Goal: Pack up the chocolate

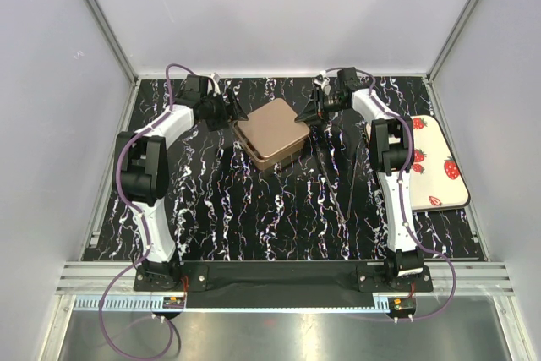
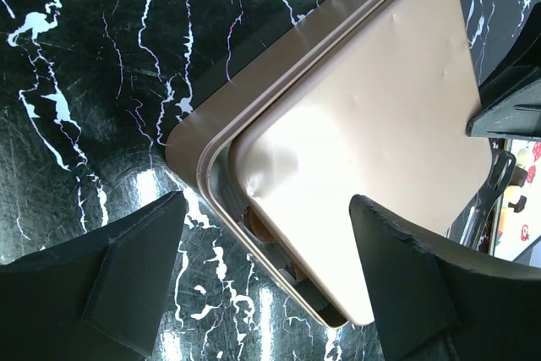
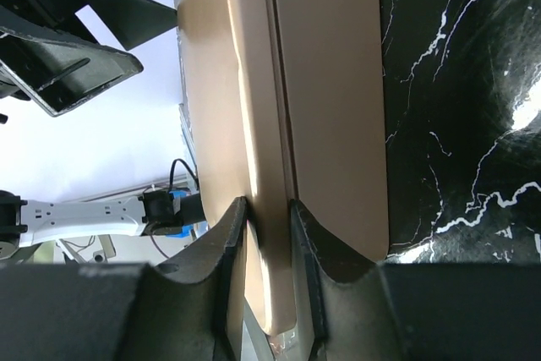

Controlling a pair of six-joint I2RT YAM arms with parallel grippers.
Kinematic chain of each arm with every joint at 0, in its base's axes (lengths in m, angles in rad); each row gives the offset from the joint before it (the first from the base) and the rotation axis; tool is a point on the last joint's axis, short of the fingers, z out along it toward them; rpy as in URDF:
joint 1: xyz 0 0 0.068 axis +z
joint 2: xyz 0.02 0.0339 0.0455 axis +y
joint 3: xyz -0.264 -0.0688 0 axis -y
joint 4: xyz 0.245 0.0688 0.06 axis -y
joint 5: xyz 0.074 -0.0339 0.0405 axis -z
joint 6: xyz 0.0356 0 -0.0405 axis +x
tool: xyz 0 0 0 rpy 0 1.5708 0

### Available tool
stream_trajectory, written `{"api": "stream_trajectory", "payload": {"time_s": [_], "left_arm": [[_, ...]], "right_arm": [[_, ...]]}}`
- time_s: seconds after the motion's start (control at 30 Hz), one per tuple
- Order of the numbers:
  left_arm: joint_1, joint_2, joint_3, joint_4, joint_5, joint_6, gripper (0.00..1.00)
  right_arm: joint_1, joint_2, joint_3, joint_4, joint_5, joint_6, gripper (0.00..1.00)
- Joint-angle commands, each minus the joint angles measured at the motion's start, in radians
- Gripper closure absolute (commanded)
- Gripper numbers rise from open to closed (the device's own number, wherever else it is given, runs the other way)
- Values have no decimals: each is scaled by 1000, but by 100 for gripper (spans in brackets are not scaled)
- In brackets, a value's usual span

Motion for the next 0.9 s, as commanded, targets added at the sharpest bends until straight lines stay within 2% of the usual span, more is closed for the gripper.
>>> {"api": "stream_trajectory", "payload": {"time_s": [0.0, 0.07, 0.17, 0.43, 0.53, 0.7, 0.87], "left_arm": [[-4, 4, 26, 22, -21, 23, 16], [-4, 3, 26, 19, -18, 24, 16], [-4, 1, 29, 20, -20, 24, 16], [-4, 6, 37, 25, -14, 21, 16], [-4, 7, 40, 26, -11, 22, 16], [-4, 13, 48, 28, -9, 18, 17], [-4, 21, 45, 38, 12, 12, 26]], "right_arm": [[14, 43, 39, -35, 30, -28, 76], [13, 45, 30, -46, 47, -37, 74], [13, 37, 33, -67, 73, -57, 65], [13, -16, 32, -38, 125, -48, 58], [14, -29, 24, -18, 130, -37, 59], [28, -47, -4, 17, 127, -30, 75], [45, -36, 2, 17, 128, -31, 81]]}}
